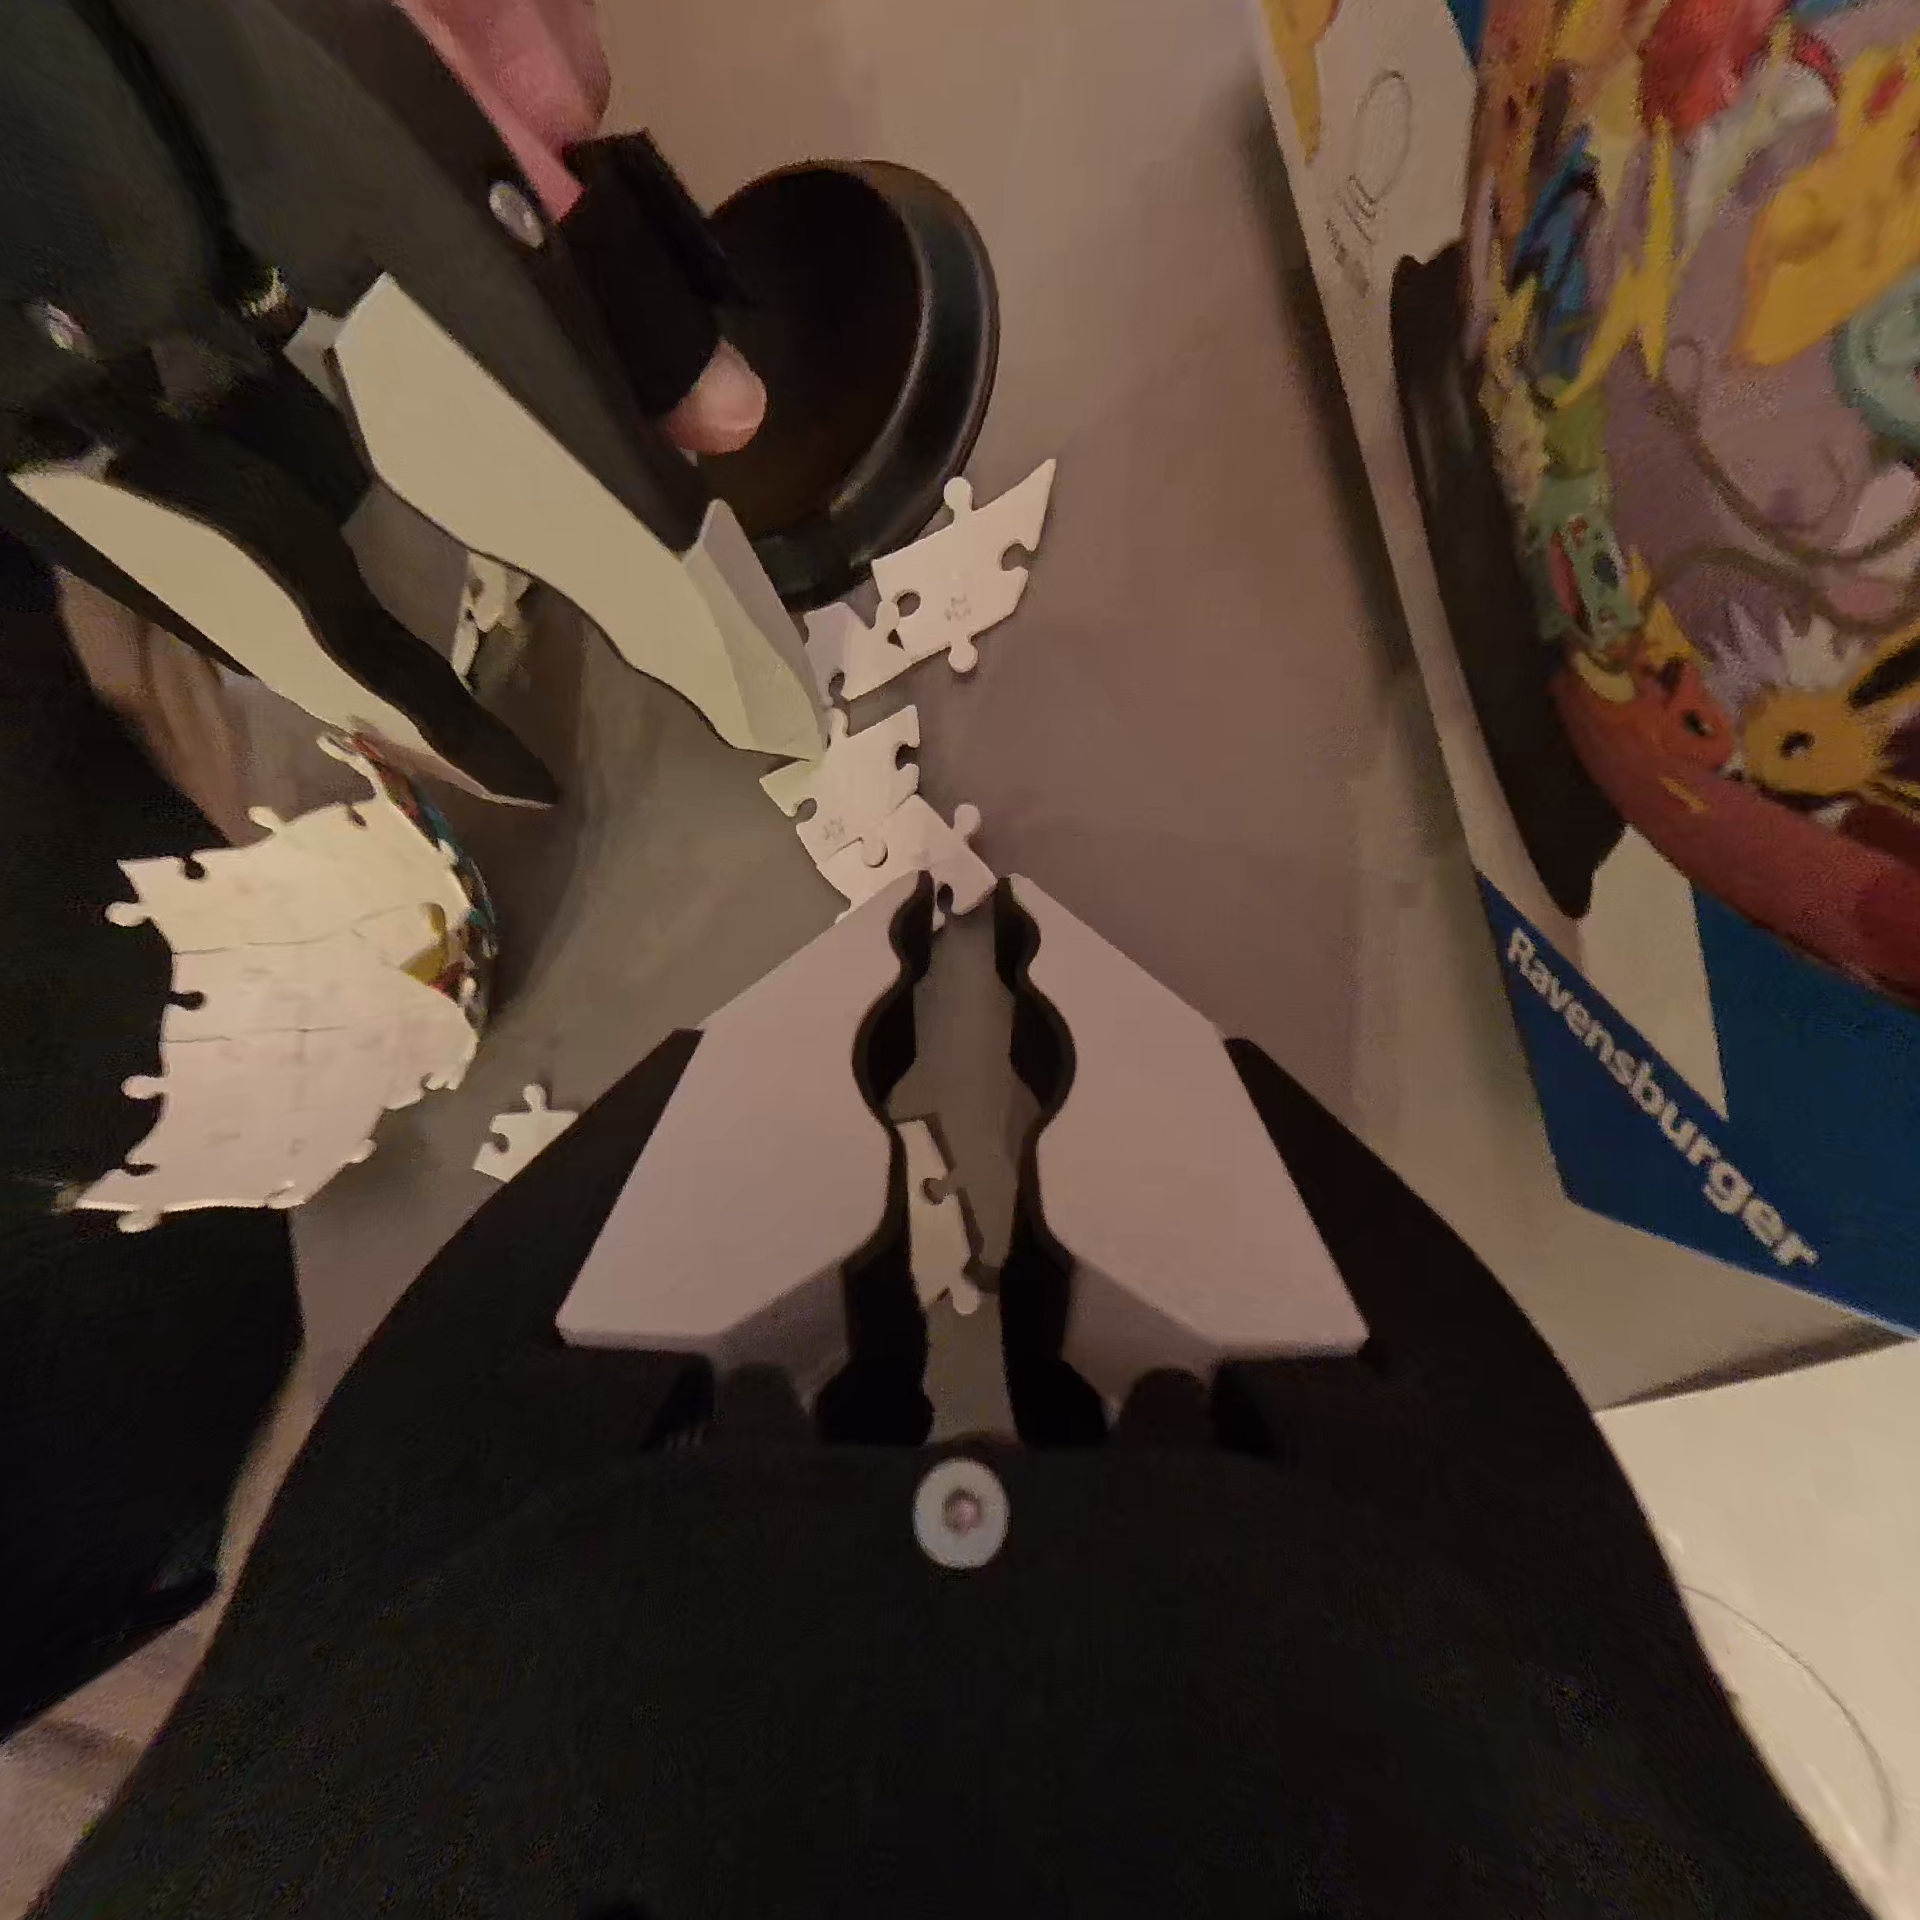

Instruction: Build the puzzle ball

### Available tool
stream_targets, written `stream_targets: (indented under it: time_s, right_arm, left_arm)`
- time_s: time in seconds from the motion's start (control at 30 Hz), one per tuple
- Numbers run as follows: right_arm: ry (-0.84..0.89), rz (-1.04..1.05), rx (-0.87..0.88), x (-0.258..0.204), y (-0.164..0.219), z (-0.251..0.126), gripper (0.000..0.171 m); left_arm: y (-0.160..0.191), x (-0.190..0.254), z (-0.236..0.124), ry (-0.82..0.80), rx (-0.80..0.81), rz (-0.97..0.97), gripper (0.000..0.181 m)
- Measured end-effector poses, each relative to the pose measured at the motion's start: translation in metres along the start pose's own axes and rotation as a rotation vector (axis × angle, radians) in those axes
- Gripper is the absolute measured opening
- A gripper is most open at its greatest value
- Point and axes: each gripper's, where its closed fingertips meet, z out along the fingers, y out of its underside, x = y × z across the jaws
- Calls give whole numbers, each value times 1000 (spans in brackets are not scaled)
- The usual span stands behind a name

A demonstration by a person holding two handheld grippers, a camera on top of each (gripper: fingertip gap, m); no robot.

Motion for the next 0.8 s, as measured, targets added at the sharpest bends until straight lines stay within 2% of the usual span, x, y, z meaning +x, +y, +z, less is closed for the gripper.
stream_targets:
  time_s: [0.13,0.27,0.5,0.7,0.8]
  right_arm:
    - [-116,67,92,-8,-7,-7,3]
    - [-132,54,158,-16,-18,-15,0]
    - [63,-66,48,-15,-15,-18,0]
    - [96,-38,32,-7,-6,-16,0]
    - [95,-27,27,-6,-4,-10,0]
  left_arm:
    - [1,1,0,-18,3,8,71]
    - [3,1,0,-18,2,6,67]
    - [3,1,-1,-17,-19,7,71]
    - [-20,-7,-14,-22,123,-12,75]
    - [-10,-11,0,-10,21,-4,76]
